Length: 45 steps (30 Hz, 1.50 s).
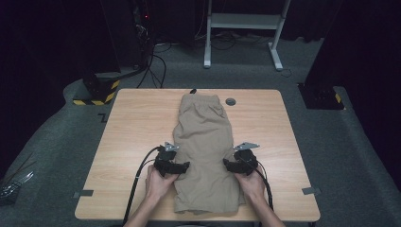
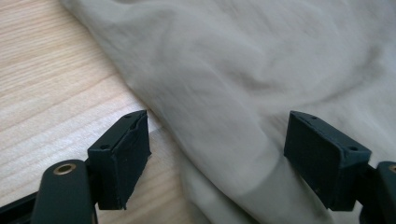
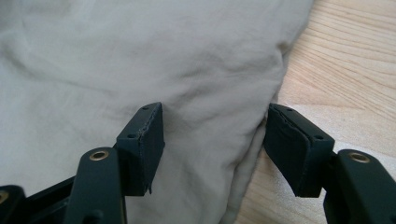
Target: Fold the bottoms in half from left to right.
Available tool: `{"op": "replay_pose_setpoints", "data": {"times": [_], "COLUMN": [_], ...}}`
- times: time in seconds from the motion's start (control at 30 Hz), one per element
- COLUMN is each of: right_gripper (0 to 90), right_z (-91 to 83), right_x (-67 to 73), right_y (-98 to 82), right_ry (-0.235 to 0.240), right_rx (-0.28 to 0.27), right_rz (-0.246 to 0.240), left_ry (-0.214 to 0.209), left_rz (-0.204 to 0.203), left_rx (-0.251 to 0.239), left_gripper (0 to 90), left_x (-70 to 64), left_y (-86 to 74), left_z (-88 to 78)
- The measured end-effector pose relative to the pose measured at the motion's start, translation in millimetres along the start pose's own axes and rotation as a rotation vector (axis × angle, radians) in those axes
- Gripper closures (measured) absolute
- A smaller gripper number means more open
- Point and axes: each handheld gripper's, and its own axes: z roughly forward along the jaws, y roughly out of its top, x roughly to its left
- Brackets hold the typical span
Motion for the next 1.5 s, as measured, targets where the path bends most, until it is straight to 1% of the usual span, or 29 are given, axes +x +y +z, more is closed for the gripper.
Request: {"op": "replay_pose_setpoints", "data": {"times": [0.07, 0.17, 0.23, 0.27, 0.3, 0.33, 0.37, 0.4, 0.53, 0.6, 0.67, 0.73, 0.83, 0.9, 1.0, 1.03, 1.07, 1.17, 1.2, 1.27, 1.33, 1.37, 1.43, 1.5], "right_gripper": [37.7, 38.0, 39.3, 39.5, 39.8, 41.3, 42.1, 43.6, 47.2, 48.6, 53.1, 59.8, 69.1, 73.9, 79.9, 81.1, 81.9, 83.7, 84.3, 85.1, 85.6, 85.9, 86.2, 86.3], "right_z": [0.3, 3.3, 6.2, 8.3, 9.3, 10.6, 11.0, 11.6, 13.1, 13.6, 14.2, 13.9, 12.5, 11.9, 11.6, 11.5, 11.3, 10.8, 10.7, 10.2, 9.8, 9.2, 6.3, 0.7], "right_x": [-3.2, -6.1, -6.5, -4.7, -3.2, -1.8, -1.8, -2.5, -4.5, -3.1, -2.4, -0.9, 0.6, 1.3, 1.5, 1.8, 1.9, 0.3, -0.5, -2.4, -3.9, -3.5, -3.4, -2.7], "right_y": [0.7, 4.3, 6.5, 7.7, 9.0, 11.4, 13.2, 15.3, 16.1, 16.1, 17.1, 17.5, 19.1, 19.9, 20.3, 20.2, 20.2, 19.9, 19.7, 18.3, 17.0, 16.7, 16.8, 17.4], "right_ry": [-0.001, -0.012, -0.021, -0.037, -0.048, -0.052, -0.049, -0.044, -0.047, -0.054, -0.051, -0.037, -0.017, -0.002, 0.018, 0.023, 0.027, 0.046, 0.052, 0.066, 0.072, 0.073, 0.077, 0.085], "right_rx": [-0.003, -0.004, -0.01, -0.01, -0.002, 0.007, 0.016, 0.025, 0.01, 0.008, 0.008, 0.008, 0.03, 0.04, 0.047, 0.048, 0.051, 0.054, 0.052, 0.046, 0.035, 0.035, 0.018, 0.0], "right_rz": [0.018, 0.033, 0.025, 0.003, -0.011, -0.021, -0.023, -0.027, -0.019, -0.014, -0.02, -0.036, -0.056, -0.064, -0.07, -0.073, -0.075, -0.072, -0.068, -0.065, -0.085, -0.084, -0.096, -0.097], "left_ry": [0.007, 0.037, 0.075, 0.089, 0.089, 0.088, 0.089, 0.092, 0.093, 0.086, 0.077, 0.067, 0.053, 0.042, 0.012, 0.008, -0.008, -0.033, -0.038, -0.046, -0.057, -0.062, -0.072, -0.085], "left_rz": [-0.01, -0.005, 0.021, 0.038, 0.038, 0.044, 0.038, 0.04, 0.034, 0.041, 0.055, 0.063, 0.071, 0.076, 0.074, 0.081, 0.076, 0.075, 0.083, 0.114, 0.13, 0.138, 0.146, 0.145], "left_rx": [0.0, 0.002, -0.004, -0.001, -0.001, 0.008, 0.014, 0.022, 0.007, 0.008, 0.007, -0.002, -0.002, -0.003, -0.005, -0.004, -0.003, 0.001, 0.002, -0.003, -0.008, -0.01, -0.019, -0.027], "left_gripper": [22.5, 22.7, 23.5, 24.1, 24.3, 24.8, 25.3, 26.2, 29.7, 34.1, 40.1, 45.1, 51.9, 57.8, 67.5, 70.4, 73.0, 77.6, 78.5, 80.1, 82.0, 82.8, 83.7, 84.1], "left_x": [1.0, -1.0, -5.3, -7.1, -7.1, -7.0, -7.0, -6.3, -5.6, -6.1, -7.5, -8.8, -8.1, -8.0, -6.0, -4.5, -3.5, -1.1, -0.3, 0.2, 0.6, 1.3, 3.0, 4.3], "left_y": [2.3, 6.0, 7.7, 8.5, 8.5, 12.7, 14.9, 16.8, 18.3, 18.8, 19.0, 18.0, 17.1, 16.9, 16.7, 16.8, 16.9, 17.3, 17.3, 16.9, 16.6, 16.3, 16.0, 16.1], "left_z": [1.9, 5.6, 9.9, 11.6, 11.6, 14.1, 15.1, 15.5, 17.4, 16.8, 16.1, 15.8, 14.1, 13.5, 12.9, 12.6, 12.6, 12.4, 12.4, 12.1, 11.6, 11.0, 9.2, 6.5]}}
